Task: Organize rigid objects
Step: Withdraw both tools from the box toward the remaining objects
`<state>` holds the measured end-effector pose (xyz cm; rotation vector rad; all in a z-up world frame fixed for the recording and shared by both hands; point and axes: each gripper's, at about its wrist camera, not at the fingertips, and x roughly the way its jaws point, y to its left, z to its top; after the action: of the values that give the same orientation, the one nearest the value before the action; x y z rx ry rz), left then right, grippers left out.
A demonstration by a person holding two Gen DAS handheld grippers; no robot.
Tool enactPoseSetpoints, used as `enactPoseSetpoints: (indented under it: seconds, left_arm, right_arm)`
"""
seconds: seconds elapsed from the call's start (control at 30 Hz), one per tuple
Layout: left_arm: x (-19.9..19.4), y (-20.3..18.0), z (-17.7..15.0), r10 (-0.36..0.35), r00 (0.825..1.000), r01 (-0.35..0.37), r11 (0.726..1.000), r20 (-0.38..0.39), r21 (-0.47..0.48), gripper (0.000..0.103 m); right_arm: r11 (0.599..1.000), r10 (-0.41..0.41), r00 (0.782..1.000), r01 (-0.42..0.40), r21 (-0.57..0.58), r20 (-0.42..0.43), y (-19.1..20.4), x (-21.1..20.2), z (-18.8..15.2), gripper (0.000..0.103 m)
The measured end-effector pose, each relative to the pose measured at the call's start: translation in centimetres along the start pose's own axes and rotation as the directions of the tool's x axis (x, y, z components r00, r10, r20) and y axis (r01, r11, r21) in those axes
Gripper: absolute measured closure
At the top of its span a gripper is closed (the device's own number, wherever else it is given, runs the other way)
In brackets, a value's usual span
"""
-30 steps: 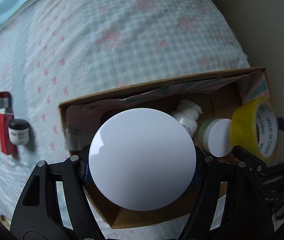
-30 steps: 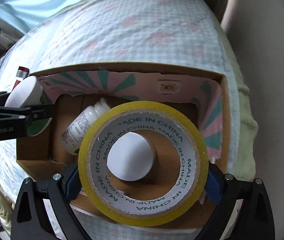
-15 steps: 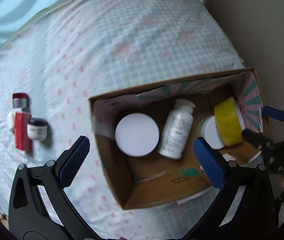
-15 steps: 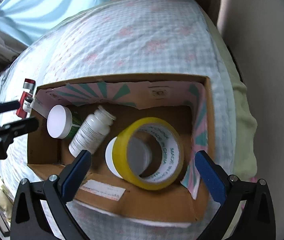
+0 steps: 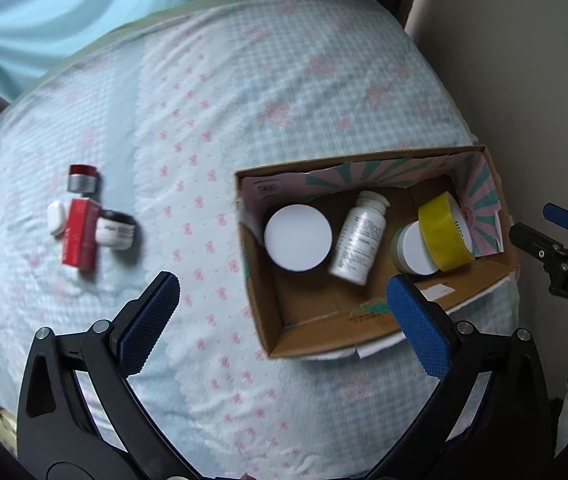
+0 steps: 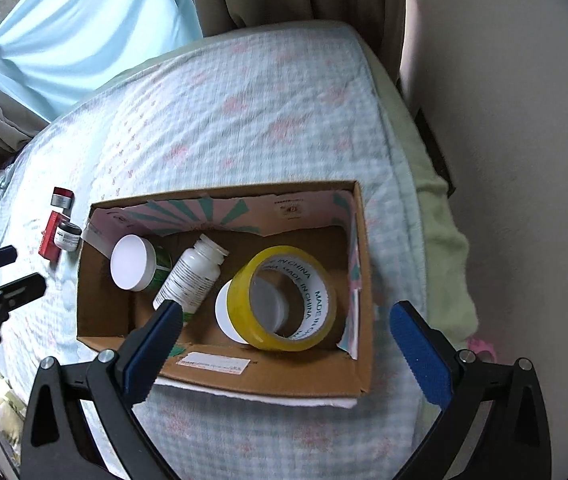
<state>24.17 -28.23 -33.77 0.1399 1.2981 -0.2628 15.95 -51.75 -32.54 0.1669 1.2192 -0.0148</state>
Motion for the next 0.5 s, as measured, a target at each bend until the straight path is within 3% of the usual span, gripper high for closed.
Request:
enactPoseSetpoints:
  seconds: [0.17,0.5]
  left_arm:
    - [-3.4,2.4,-2.2,0.019,0.999,-0.018,0.999,0.041,-0.048,0.000]
    - [-11.0,11.3,-9.5,0.085,0.986,-0.061,0.984,0.140,-0.169,0.000]
  right_arm:
    - [1.000,0.003,1.000,-0.003,-0.002,0.024,1.2,-2.0,-0.1,0.000]
    - [0.998,0.051,0.994,-0.048,-0.034,0.099,6.7,-6.8,-0.6,0.000]
